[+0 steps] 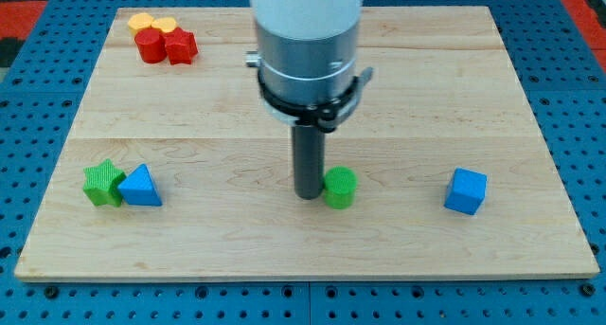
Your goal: Push the green star along with blue triangle right and down a bit
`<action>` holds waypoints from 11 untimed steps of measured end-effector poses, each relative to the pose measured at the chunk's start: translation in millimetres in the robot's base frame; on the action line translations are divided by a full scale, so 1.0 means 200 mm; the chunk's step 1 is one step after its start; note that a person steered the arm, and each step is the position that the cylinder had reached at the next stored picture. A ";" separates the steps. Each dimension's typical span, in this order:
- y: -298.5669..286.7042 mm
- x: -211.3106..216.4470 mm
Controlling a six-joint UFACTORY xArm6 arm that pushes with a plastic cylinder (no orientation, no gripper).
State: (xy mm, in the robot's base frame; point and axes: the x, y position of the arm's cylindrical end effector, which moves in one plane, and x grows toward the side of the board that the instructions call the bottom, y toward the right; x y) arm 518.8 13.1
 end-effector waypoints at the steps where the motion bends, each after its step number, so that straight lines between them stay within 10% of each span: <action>1: 0.16 -0.02; 4: 0.37 0.05; 7: -0.79 0.49; 9: -1.44 0.19; 11: -1.10 -0.13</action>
